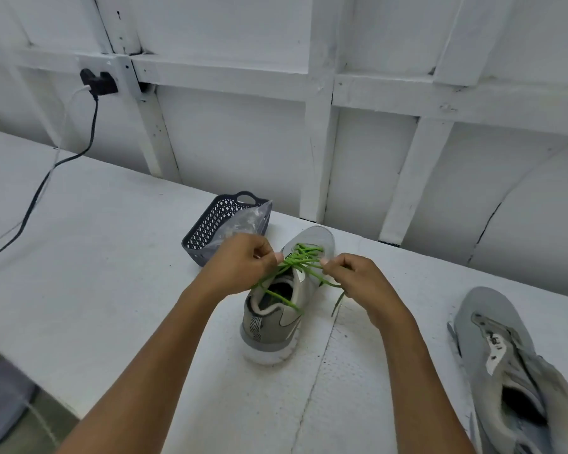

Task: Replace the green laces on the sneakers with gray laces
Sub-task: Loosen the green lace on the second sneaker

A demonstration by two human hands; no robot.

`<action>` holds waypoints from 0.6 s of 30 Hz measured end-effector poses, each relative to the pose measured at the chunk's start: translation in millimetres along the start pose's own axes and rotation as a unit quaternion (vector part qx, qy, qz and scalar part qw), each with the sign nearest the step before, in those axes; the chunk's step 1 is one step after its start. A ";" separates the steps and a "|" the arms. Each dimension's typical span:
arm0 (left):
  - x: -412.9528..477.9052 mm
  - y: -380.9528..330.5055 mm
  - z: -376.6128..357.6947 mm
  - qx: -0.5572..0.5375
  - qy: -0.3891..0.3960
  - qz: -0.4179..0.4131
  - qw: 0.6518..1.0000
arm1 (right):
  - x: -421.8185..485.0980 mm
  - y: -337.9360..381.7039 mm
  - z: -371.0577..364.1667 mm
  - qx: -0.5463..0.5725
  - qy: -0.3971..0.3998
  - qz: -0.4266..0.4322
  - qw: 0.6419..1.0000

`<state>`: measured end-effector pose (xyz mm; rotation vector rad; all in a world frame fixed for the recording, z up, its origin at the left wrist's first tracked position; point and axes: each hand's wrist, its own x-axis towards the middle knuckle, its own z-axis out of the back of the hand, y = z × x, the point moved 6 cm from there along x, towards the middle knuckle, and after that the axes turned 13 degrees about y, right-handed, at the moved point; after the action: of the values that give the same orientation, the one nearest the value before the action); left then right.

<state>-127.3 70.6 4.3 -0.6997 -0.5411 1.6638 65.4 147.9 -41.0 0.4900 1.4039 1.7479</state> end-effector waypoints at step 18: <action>-2.5 12.5 -6.9 -0.110 -0.048 0.031 0.992 | 6.6 -14.4 -7.7 0.203 -0.006 -0.063 0.977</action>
<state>-130.9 65.5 -8.8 -0.8048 -0.7872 1.7192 61.0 149.0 -57.9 0.6106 1.7535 1.3556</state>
